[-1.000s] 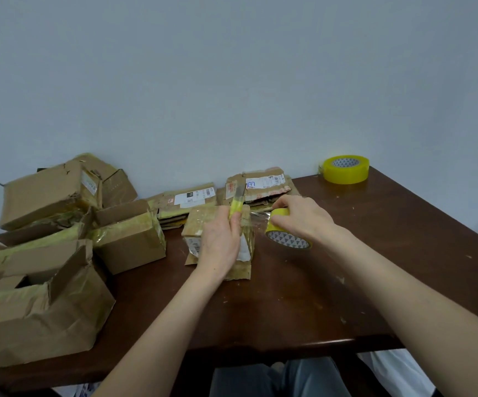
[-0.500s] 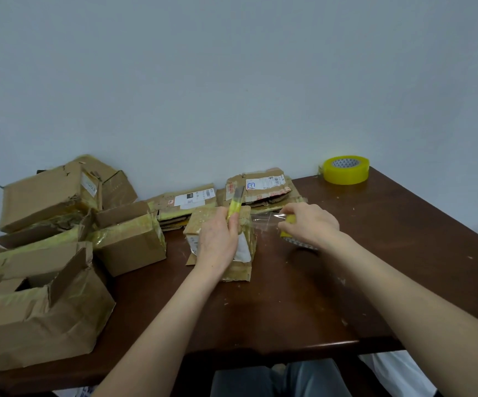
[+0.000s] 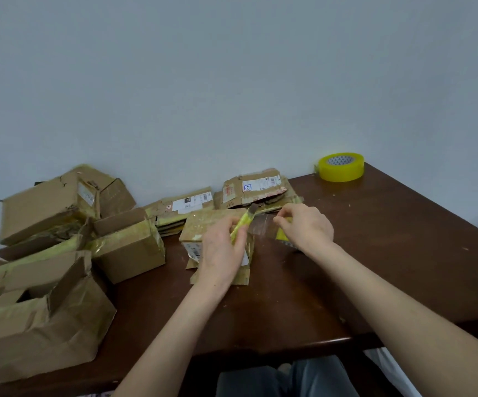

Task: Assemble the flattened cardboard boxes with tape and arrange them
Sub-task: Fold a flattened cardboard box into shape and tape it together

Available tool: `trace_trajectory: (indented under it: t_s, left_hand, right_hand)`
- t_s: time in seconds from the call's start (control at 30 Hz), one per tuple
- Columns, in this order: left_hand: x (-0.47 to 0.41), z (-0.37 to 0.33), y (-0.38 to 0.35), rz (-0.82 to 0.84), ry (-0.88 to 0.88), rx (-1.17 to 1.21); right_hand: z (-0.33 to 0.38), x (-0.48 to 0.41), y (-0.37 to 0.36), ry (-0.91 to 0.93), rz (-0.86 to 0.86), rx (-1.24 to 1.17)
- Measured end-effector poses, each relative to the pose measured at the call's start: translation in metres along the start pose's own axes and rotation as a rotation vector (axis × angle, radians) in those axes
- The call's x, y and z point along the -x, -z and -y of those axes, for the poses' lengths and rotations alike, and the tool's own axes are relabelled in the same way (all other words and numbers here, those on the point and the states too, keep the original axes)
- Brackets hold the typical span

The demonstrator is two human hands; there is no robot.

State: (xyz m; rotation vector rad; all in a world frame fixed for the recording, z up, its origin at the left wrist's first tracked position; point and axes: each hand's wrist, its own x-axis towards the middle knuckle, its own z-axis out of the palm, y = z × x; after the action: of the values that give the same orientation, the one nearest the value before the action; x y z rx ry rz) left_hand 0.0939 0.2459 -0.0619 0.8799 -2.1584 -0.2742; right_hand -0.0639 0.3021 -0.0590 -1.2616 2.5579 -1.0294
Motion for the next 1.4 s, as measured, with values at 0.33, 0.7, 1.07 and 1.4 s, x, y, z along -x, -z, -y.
trace_trajectory:
  t_s: [0.33, 0.7, 1.07, 1.4]
  left_hand:
    - [0.002, 0.002, -0.007, 0.004, -0.010, -0.157]
    - [-0.002, -0.012, -0.004, 0.112, 0.049, -0.234]
    - [-0.005, -0.012, -0.006, 0.134, 0.025, -0.361]
    - [-0.009, -0.010, -0.013, 0.147, -0.018, -0.488]
  right_hand:
    - [-0.001, 0.000, -0.001, 0.017, -0.005, 0.014]
    - [-0.002, -0.003, -0.002, 0.015, -0.019, 0.013]
    - [-0.004, -0.003, -0.002, 0.025, -0.019, 0.009]
    - [-0.005, -0.007, -0.004, 0.034, -0.017, 0.036]
